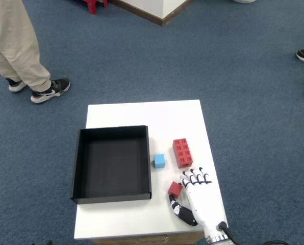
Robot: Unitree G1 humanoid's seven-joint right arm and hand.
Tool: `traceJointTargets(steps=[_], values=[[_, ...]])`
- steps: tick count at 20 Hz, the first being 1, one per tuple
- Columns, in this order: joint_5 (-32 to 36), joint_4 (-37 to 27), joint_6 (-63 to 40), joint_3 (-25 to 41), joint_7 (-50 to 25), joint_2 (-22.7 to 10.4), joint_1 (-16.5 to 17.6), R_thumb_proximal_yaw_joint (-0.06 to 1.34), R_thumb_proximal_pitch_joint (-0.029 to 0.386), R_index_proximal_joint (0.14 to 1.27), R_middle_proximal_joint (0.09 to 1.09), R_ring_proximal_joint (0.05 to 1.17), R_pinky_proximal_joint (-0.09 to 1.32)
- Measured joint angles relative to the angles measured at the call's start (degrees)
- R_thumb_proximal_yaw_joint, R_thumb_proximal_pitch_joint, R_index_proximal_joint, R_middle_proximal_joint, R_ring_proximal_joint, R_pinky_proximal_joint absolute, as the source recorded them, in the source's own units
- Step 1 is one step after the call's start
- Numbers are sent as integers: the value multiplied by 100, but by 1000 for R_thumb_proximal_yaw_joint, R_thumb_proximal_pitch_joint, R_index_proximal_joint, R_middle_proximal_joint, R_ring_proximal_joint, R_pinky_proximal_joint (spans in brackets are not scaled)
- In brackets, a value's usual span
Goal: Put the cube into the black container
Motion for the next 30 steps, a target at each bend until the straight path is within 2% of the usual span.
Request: traceJointTargets(steps=[7, 14, 17, 20, 21, 24, 30], values=[[-49, 29, -131, -1, -1, 0, 1, 803, 177, 816, 298, 216, 62], [-50, 51, -233, -7, -4, 0, 1, 893, 180, 930, 316, 221, 51], [-49, 52, -298, -7, -19, 0, 4, 921, 169, 951, 324, 223, 47], [-48, 49, -325, -7, -122, 2, 25, 939, 145, 964, 328, 225, 49], [-47, 45, -336, -7, -149, 1, 32, 962, 124, 996, 329, 226, 52], [-33, 6, -514, -8, -392, 1, 39, 1141, 93, 1118, 342, 239, 74], [-39, -42, -785, -4, -1025, 0, -7, 1194, 98, 1141, 349, 247, 92]])
